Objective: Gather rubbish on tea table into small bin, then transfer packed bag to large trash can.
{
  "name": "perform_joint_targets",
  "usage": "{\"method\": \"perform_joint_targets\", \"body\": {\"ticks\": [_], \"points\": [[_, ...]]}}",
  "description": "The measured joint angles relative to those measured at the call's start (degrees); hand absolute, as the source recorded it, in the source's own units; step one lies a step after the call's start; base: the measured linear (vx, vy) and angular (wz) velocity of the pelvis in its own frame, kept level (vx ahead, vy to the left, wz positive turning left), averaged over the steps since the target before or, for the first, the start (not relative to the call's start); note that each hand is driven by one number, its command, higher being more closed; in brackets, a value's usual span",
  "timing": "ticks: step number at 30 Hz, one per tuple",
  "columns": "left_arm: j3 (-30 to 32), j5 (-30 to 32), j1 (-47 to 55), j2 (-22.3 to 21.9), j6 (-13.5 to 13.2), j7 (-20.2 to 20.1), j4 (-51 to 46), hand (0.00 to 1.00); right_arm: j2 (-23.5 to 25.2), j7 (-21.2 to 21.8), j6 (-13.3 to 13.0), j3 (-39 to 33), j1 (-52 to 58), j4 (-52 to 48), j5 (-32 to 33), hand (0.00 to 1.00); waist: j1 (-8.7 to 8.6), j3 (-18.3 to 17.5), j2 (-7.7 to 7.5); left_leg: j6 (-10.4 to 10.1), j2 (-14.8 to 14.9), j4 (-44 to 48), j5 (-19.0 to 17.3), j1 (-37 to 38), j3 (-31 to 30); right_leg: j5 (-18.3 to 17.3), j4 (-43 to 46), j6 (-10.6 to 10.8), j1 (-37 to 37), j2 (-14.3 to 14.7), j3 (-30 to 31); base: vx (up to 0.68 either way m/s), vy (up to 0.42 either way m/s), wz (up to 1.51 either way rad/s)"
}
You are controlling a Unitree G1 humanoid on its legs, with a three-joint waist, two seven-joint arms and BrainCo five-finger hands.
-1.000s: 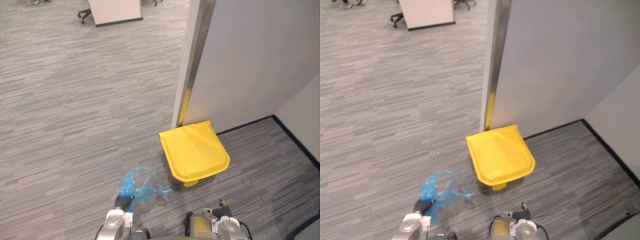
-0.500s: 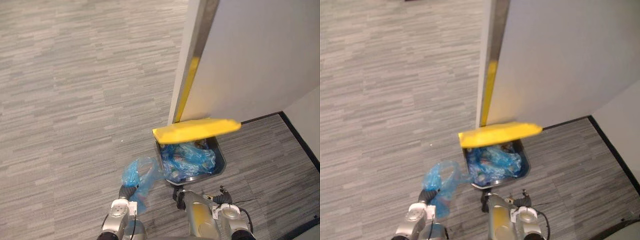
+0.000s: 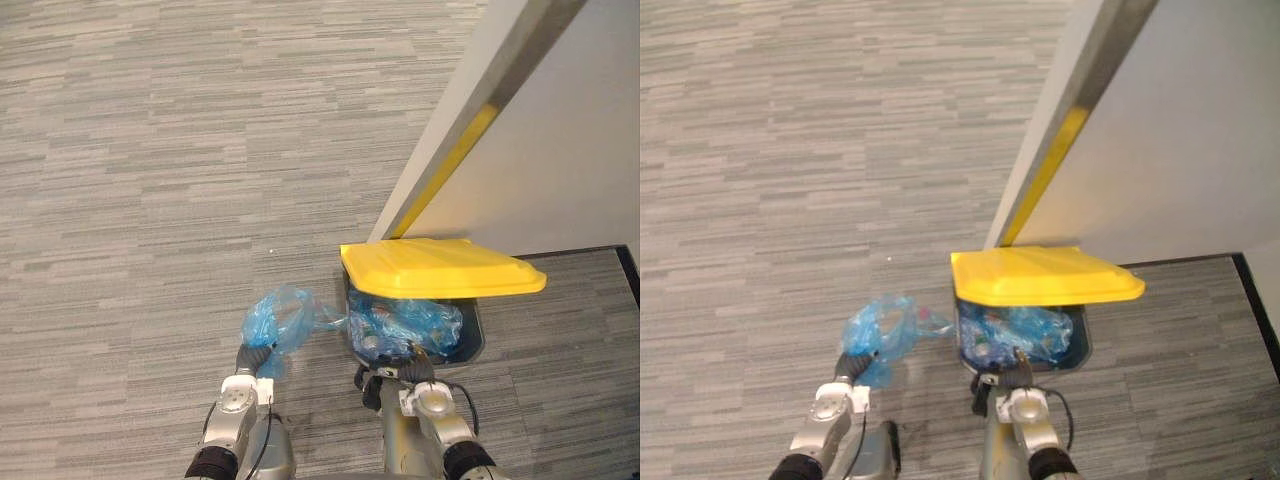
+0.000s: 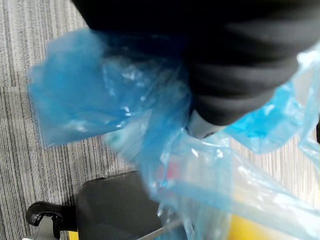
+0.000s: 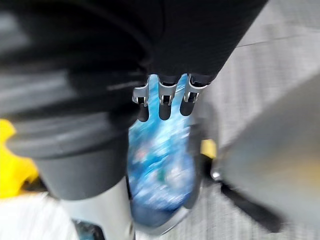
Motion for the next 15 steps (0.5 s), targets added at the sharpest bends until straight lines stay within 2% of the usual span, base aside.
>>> {"method": "perform_joint_targets", "body": {"ticks": [2,5,7,8,11,15], "points": [[0.0,-0.2,-0.2,0.5,0.0,0.0,-0.1,1.00,-1.9,0.1,-0.1,1.8,-4.1,0.0,-1.7,0.00,0.09,0.0,-0.03,0.1,0.1,0.3,0.1,-1.1,-0.3,0.6,-0.3,0.0,-0.5,0.0,-0.3,-0.06,-0.071,0.12],[-0.1,-1.3,-1.2,2.5,-0.1,0.1,-2.0,1.00,-6.6,-0.1,-0.1,2.3,-10.0,-1.0,-2.1,0.00,0.13,0.4,-0.65,0.2,0.6,0.8,0.0,-3.4,-1.0,1.9,-0.9,1.6,-1.6,-0.1,-1.0,-0.09,-0.080,0.20],[-1.2,-1.8,-2.1,4.2,-1.1,0.2,-3.6,1.00,-10.3,-0.3,-0.1,2.2,-12.6,-2.0,-2.1,0.00,0.15,0.6,-0.77,1.4,1.4,1.2,-1.6,-4.8,-1.8,2.4,-1.3,2.6,-1.6,0.1,-2.1,-0.13,-0.108,0.27],[-1.4,-2.5,-2.3,5.3,-1.6,0.2,-4.7,1.00,-12.3,-0.5,0.0,2.1,-14.7,-2.0,-2.0,0.00,0.35,1.1,-1.52,1.1,1.4,1.3,-1.8,-5.1,-2.3,2.0,-1.9,3.6,-1.6,0.4,-2.0,-0.14,-0.122,0.13],[-1.7,-3.4,-2.3,6.2,-2.0,0.2,-6.1,1.00,-15.3,-0.8,0.1,2.2,-19.6,-2.0,-1.9,0.00,0.34,1.9,-2.25,1.1,2.2,1.6,-1.8,-6.0,-2.5,2.8,-4.9,3.7,-1.6,3.2,1.6,-0.08,-0.113,-0.05],[-3.4,-4.2,-2.2,6.4,-2.3,0.0,-9.1,1.00,-20.0,-0.9,0.2,2.2,-26.7,-1.8,-0.9,0.00,0.28,3.6,-2.33,0.5,3.1,3.2,-2.1,-6.6,-2.2,4.1,-6.4,2.4,-1.5,5.0,2.5,-0.02,-0.070,-0.17]]}}
